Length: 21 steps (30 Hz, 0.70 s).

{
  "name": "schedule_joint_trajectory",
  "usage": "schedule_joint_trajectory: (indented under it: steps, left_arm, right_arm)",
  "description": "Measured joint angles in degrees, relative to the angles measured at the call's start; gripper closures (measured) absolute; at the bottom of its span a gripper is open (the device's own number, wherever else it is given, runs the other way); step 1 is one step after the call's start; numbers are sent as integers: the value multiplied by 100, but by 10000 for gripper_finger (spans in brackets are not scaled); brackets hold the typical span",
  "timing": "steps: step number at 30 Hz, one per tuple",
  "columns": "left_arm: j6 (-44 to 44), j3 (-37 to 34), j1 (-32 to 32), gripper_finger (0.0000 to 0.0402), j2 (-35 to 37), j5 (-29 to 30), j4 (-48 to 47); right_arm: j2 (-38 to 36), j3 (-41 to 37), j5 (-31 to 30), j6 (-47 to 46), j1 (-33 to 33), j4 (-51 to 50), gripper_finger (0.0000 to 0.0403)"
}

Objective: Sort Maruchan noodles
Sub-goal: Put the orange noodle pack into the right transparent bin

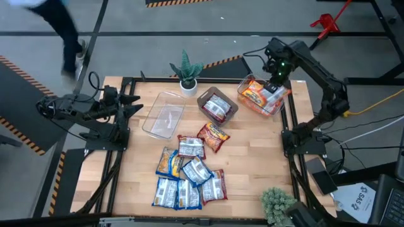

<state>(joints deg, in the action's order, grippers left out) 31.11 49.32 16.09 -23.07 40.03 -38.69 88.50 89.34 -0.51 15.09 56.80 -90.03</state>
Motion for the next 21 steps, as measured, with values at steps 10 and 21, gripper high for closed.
schedule_joint_trajectory:
  steps: [10,21]
  left_arm:
    - [28,0,-1,143,0,3,-67]
    - [39,0,1,143,0,3,-160]
  right_arm:
    - [367,-7,764,328,-16,1,403]
    - [362,-627,510,412,-14,4,403]
